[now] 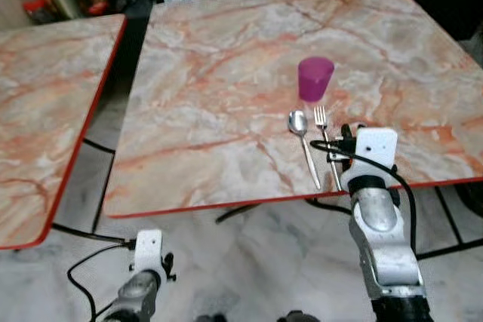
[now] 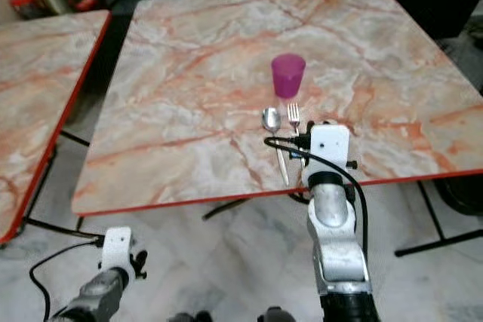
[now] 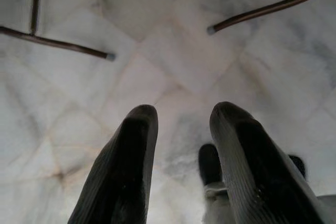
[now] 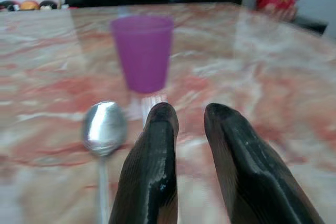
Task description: Setting the table
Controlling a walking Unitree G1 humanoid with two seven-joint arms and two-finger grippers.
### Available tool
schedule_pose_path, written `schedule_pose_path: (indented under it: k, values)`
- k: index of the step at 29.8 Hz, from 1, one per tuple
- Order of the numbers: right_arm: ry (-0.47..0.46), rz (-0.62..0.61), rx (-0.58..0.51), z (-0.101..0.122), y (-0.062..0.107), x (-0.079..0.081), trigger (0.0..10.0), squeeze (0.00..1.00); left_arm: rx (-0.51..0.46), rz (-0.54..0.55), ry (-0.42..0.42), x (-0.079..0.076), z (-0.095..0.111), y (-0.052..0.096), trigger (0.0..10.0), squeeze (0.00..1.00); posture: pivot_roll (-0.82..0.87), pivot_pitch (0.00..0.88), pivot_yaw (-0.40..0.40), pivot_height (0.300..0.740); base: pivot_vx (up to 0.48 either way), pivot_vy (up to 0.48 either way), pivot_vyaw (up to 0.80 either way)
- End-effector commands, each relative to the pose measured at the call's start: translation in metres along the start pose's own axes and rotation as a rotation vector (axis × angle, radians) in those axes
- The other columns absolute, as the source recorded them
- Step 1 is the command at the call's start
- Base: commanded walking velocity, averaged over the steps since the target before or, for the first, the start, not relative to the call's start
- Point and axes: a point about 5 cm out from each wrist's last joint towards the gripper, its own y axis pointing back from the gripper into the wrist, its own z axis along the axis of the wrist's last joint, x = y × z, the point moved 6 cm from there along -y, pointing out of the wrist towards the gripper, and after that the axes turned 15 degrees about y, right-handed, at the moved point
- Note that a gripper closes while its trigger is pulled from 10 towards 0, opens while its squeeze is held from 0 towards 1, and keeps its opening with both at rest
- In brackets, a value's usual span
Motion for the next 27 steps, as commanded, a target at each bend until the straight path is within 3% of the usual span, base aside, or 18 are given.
schedule_pose_path:
  k: [1, 11, 18, 27]
  values:
    - [-0.021, 0.009, 0.005, 0.000, 0.002, 0.003, 10.0, 0.00, 0.044, 0.040, 0.004, 0.015, -0.013, 0.004, 10.0, 0.00, -0.18, 0.183, 0.116, 0.740, 0.000, 0.000, 0.00]
    - [-0.017, 0.025, 0.003, 0.008, -0.003, 0.002, 10.0, 0.00, 0.042, 0.038, -0.008, 0.015, -0.012, 0.004, 10.0, 0.00, -0.18, 0.171, 0.120, 0.740, 0.000, 0.000, 0.00]
    - [0.011, 0.037, -0.012, 0.011, -0.002, 0.004, 10.0, 0.00, 0.039, 0.036, -0.011, 0.014, -0.012, 0.004, 10.0, 0.00, -0.18, 0.166, 0.120, 0.740, 0.271, 0.000, 0.00]
    - [-0.017, 0.038, 0.005, 0.009, -0.001, 0.005, 10.0, 0.00, 0.031, 0.031, -0.011, 0.012, -0.010, 0.003, 10.0, 0.00, -0.18, 0.173, 0.122, 0.740, 0.285, 0.000, 0.00]
